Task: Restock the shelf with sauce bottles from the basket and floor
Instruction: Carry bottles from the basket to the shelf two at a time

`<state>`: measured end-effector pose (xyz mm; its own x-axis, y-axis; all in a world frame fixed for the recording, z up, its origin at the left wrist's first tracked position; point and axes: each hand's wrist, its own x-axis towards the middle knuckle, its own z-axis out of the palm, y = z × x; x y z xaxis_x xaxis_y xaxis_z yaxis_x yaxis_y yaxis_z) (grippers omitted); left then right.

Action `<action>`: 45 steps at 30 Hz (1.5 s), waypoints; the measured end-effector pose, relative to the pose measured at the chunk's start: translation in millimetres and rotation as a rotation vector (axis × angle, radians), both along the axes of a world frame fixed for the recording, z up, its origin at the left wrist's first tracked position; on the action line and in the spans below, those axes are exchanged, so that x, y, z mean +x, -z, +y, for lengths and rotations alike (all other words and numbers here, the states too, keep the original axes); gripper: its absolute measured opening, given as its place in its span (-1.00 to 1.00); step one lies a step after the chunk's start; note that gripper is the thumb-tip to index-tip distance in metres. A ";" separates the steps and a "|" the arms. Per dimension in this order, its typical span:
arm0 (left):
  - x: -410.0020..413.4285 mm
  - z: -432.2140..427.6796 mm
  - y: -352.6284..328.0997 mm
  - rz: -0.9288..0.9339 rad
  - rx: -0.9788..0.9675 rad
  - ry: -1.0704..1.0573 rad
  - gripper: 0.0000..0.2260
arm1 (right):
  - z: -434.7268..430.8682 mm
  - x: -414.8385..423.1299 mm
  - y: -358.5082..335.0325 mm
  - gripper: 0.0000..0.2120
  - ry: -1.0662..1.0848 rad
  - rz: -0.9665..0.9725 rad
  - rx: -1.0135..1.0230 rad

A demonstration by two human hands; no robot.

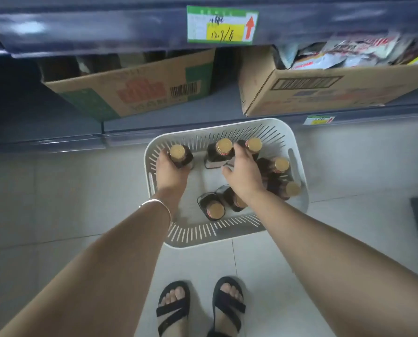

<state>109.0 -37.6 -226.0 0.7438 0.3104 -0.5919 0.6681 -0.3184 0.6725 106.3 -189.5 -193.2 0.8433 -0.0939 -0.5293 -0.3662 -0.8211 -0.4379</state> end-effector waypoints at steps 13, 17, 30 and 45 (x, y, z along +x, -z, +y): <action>16.8 9.5 46.3 -0.106 -0.060 0.116 -0.50 | 11.9 28.9 62.0 -0.37 -0.088 0.071 -0.042; 15.1 11.3 47.9 -0.129 -0.025 0.122 -0.49 | 17.2 33.2 69.6 -0.41 -0.071 0.064 0.058; -2.7 -2.5 -112.2 -0.076 0.154 0.280 -0.58 | -0.5 2.6 -72.0 -0.53 0.076 0.045 0.162; 2.7 -68.2 -430.6 -0.285 0.137 0.564 -0.67 | -75.4 -24.0 -380.5 -0.64 0.391 -0.117 0.243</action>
<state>111.7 -105.8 204.6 0.9371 -0.1152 -0.3295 0.1742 -0.6638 0.7274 82.3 -265.0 187.3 0.8248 -0.3016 -0.4783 -0.5640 -0.5003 -0.6570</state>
